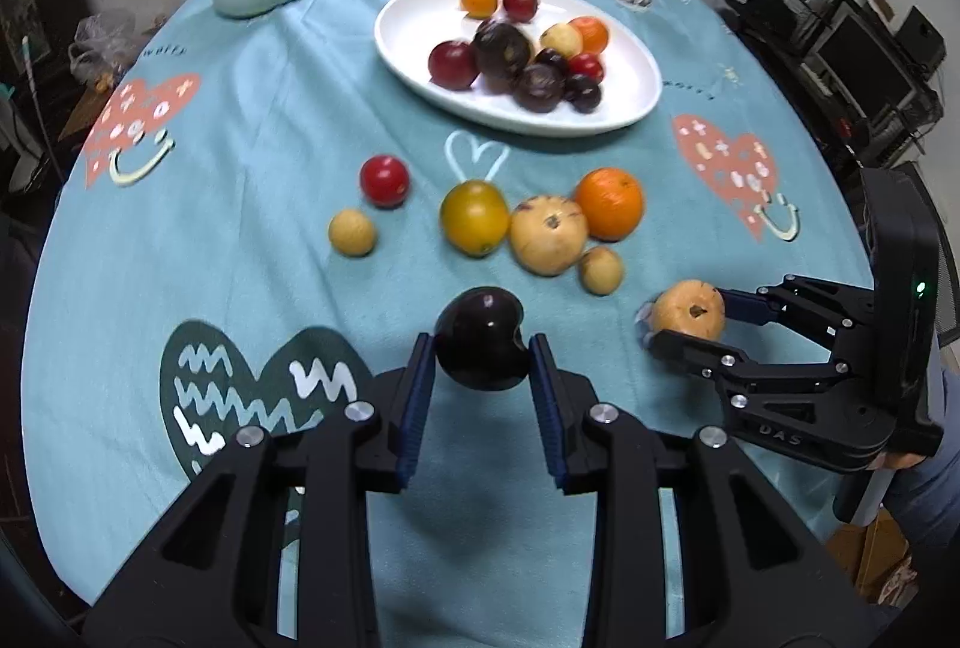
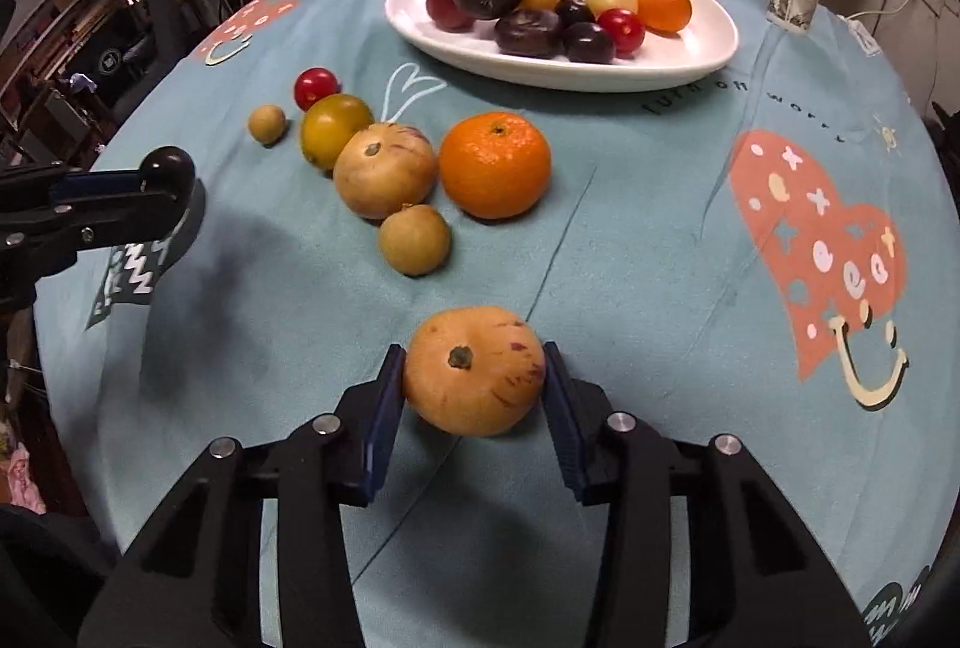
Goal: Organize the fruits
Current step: 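Grasp a dark plum with the left tool while the right tool grasps a tan pear, then carry the dark plum and tan pear onto the white plate and open both tools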
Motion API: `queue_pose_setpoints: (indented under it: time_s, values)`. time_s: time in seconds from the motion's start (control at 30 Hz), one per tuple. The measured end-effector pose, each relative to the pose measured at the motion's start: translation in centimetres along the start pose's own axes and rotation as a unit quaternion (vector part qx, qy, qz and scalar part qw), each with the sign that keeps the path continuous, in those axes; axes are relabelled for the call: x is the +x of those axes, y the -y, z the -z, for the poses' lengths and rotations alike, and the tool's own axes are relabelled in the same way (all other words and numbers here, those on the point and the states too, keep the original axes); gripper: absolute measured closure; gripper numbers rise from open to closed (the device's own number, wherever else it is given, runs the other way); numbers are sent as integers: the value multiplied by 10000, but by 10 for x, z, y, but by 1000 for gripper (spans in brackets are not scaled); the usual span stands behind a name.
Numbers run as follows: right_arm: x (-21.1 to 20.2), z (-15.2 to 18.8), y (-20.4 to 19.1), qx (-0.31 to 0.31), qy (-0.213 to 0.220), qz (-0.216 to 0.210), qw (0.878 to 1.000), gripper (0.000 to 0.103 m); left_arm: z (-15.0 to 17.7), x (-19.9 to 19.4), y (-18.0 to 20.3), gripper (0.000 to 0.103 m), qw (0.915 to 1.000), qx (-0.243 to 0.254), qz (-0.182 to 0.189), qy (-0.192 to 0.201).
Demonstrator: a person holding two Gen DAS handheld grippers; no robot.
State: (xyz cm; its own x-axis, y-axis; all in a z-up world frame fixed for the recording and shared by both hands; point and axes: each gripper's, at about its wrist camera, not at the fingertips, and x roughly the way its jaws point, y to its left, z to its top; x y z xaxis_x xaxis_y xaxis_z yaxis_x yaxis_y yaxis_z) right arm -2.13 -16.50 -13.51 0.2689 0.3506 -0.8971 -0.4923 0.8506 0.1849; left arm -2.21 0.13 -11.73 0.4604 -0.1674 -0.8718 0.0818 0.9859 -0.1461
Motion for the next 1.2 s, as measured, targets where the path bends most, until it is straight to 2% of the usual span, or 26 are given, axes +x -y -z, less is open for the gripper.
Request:
queue_pose_setpoints:
  time_s: [0.13, 0.23, 0.37, 0.47, 0.67, 0.87, 0.9, 0.93, 1.0, 1.2]
  values:
    - [-20, -5, 12, 366, 247, -213, 9988, 58, -16, -8, 9, 71, 9996, 201, 116, 157]
    - [-34, -17, 25, 605, 490, -197, 9968, 58, -41, -11, 19, 71, 9986, 377, 240, 293]
    - [-55, -47, 39, 752, 934, -225, 9925, 58, -90, -11, 32, 71, 9960, 615, 297, 573]
    - [-62, -84, 50, 721, 1232, -112, 9897, 58, -131, -1, 37, 71, 9946, 694, 255, 734]
    - [-36, -146, 77, 875, 1278, 61, 9879, 58, -196, 54, 27, 71, 9969, 564, -2, 551]
    - [12, -183, 93, 761, 931, 213, 9925, 56, -218, 103, 19, 69, 9971, 647, -253, 299]
    - [18, -186, 92, 698, 886, 259, 9933, 40, -219, 106, 18, 67, 9972, 646, -238, 301]
    - [19, -187, 92, 637, 989, 303, 9926, 19, -220, 108, 16, 60, 9971, 634, -266, 328]
    - [17, -189, 93, 525, 1146, 318, 9915, 18, -221, 111, 12, 57, 9971, 591, -309, 360]
    - [4, -181, 105, 830, 1316, 213, 9876, 18, -219, 96, 16, 56, 9955, 663, -387, 564]
